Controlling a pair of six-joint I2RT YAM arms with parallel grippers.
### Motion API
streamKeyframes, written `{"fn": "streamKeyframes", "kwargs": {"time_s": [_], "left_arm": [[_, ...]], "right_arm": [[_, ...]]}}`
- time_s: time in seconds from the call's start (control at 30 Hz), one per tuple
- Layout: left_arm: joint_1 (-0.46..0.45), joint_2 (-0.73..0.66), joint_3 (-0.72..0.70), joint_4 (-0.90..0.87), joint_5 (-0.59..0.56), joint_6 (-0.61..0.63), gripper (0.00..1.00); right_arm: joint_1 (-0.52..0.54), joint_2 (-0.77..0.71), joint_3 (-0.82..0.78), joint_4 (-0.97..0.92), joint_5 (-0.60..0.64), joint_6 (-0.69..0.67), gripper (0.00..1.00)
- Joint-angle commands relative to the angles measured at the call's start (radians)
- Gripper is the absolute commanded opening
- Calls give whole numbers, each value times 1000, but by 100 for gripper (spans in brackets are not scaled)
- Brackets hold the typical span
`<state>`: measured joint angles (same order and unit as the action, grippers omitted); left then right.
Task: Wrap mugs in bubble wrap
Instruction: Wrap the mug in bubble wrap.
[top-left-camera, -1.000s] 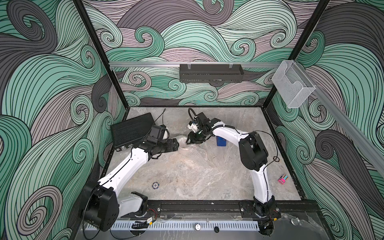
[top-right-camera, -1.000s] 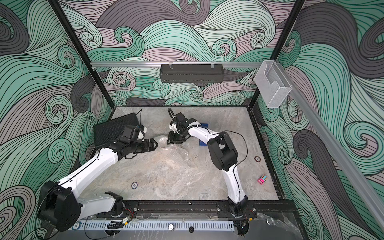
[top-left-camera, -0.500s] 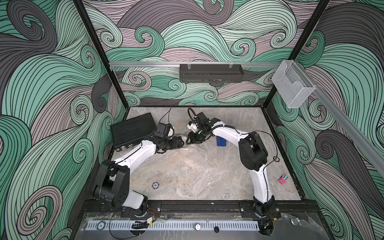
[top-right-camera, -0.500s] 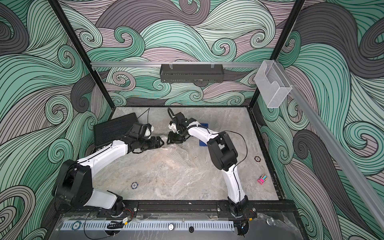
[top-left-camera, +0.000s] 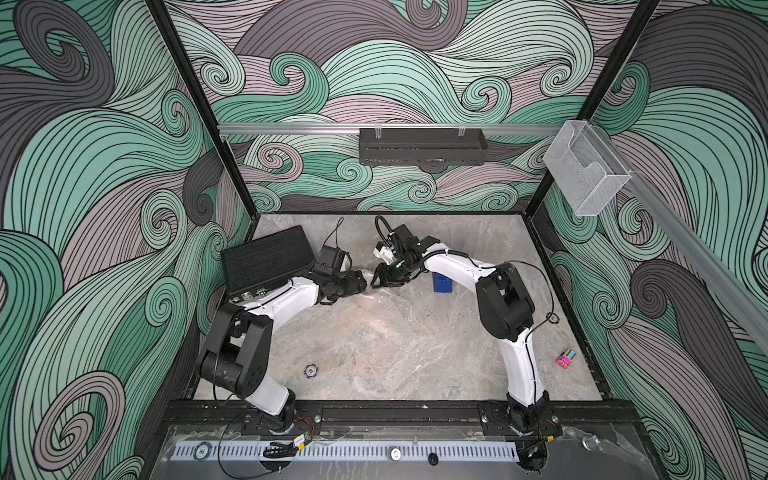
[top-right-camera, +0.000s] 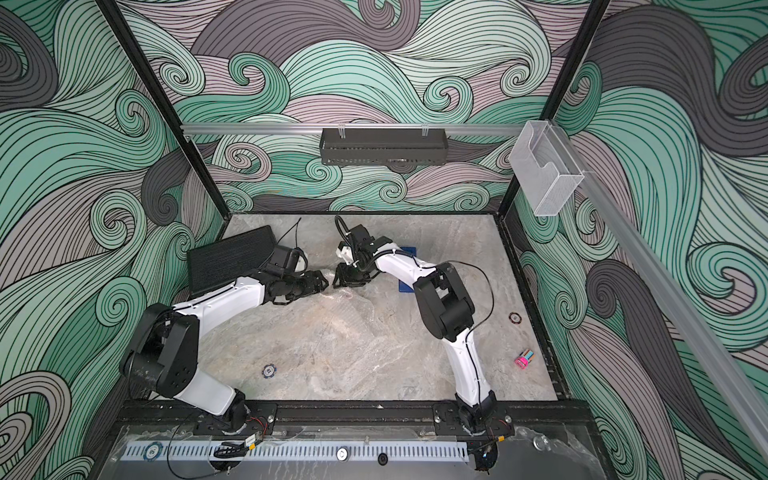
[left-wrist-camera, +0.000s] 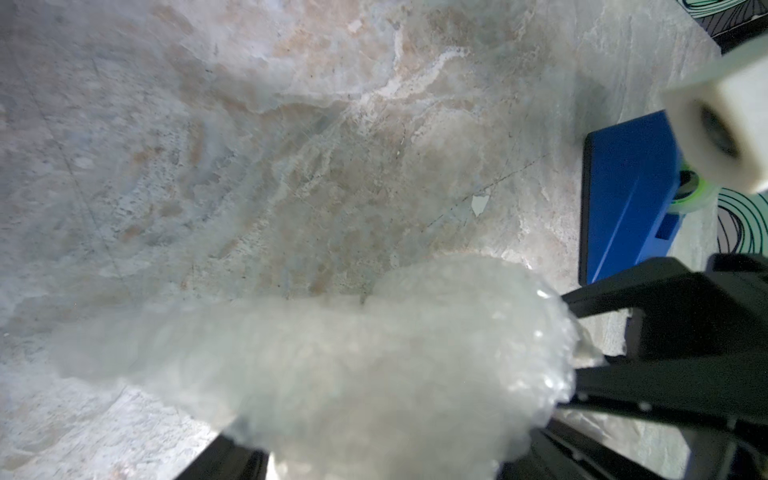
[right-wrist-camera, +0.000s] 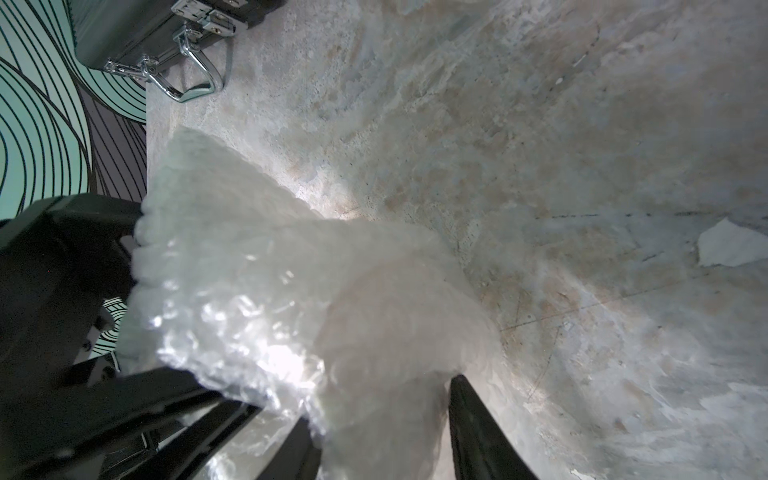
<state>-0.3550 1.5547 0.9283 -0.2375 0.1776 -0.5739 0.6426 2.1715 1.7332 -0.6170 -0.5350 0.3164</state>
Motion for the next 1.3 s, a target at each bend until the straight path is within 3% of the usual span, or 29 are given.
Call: {"fn": "streamKeyframes", "kwargs": {"time_s": [0.0,0.2,0.47,0.63,0.77,0.93,1.07,1.27], "left_arm": [[-3,21,-12,57,-54,-49,76],[-8,47,-14,75,-56,-69,70],[-10,46,-37,85,-58,-79,65],[-10,29,-46,83,-61,-89,64],[-11,10,-49,77,-69,-99,64],[-10,4,-53,79,-69,-103,63],[-10,11,-54,81,-64,-104,62],[-10,5,-57,74,-64,-104,61]], "right_arm": [[10,1,6,12,-27,-20,43],[10,-19,1,25,-31,-10,49],[-34,-189,-50,44,47,32,70],[-72,-406,-262,103,117,96,76],[-61,-642,-599,229,104,256,77],[22,-911,-1011,564,78,549,76],[184,-932,-1066,587,136,504,75],[290,-932,-1121,618,236,464,73]]}}
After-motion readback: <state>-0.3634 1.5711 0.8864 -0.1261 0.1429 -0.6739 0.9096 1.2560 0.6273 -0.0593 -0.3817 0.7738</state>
